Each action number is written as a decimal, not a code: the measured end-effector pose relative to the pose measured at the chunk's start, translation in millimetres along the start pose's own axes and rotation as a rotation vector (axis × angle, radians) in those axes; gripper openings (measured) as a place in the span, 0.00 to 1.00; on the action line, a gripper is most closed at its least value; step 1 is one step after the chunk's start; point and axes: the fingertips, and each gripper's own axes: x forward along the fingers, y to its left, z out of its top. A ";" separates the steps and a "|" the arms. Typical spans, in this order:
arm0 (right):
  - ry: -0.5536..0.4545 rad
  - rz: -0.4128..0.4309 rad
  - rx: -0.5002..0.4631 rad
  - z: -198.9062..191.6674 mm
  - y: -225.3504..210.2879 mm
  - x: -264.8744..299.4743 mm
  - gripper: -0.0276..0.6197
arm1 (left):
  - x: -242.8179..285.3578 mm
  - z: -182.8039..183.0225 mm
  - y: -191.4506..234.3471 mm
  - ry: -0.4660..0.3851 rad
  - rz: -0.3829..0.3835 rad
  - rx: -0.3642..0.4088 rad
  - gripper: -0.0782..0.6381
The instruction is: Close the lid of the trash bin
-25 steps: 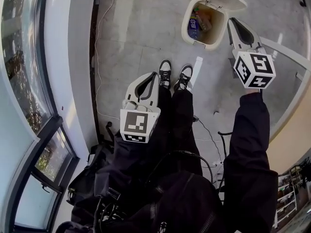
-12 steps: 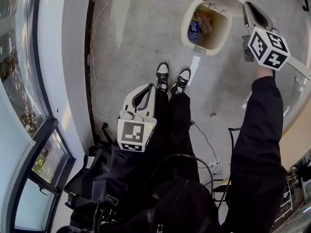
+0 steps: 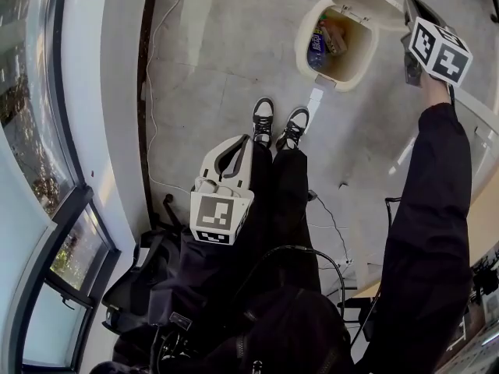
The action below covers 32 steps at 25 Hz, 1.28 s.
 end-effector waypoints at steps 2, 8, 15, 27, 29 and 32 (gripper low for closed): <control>0.014 -0.003 -0.016 -6.2 3.2 -1.5 0.06 | 0.5 -2.5 -0.4 0.003 -0.002 -0.002 0.11; 0.032 0.031 -0.005 -28.5 19.6 -15.4 0.06 | 1.9 -3.3 -4.3 0.000 -0.011 -0.003 0.11; 0.053 0.048 -0.046 -73.6 53.9 -44.5 0.06 | -2.9 -9.7 -7.4 -0.001 -0.016 -0.006 0.11; 0.168 0.101 -0.044 -169.3 114.8 -53.7 0.06 | -8.4 -33.7 -12.0 0.014 -0.029 -0.006 0.11; 0.189 0.112 -0.037 -185.9 122.8 -48.6 0.06 | -9.0 -40.0 -10.3 0.019 -0.026 -0.009 0.11; 0.223 0.127 -0.035 -205.9 131.6 -42.4 0.06 | -10.3 -47.3 -6.3 0.026 -0.022 -0.019 0.11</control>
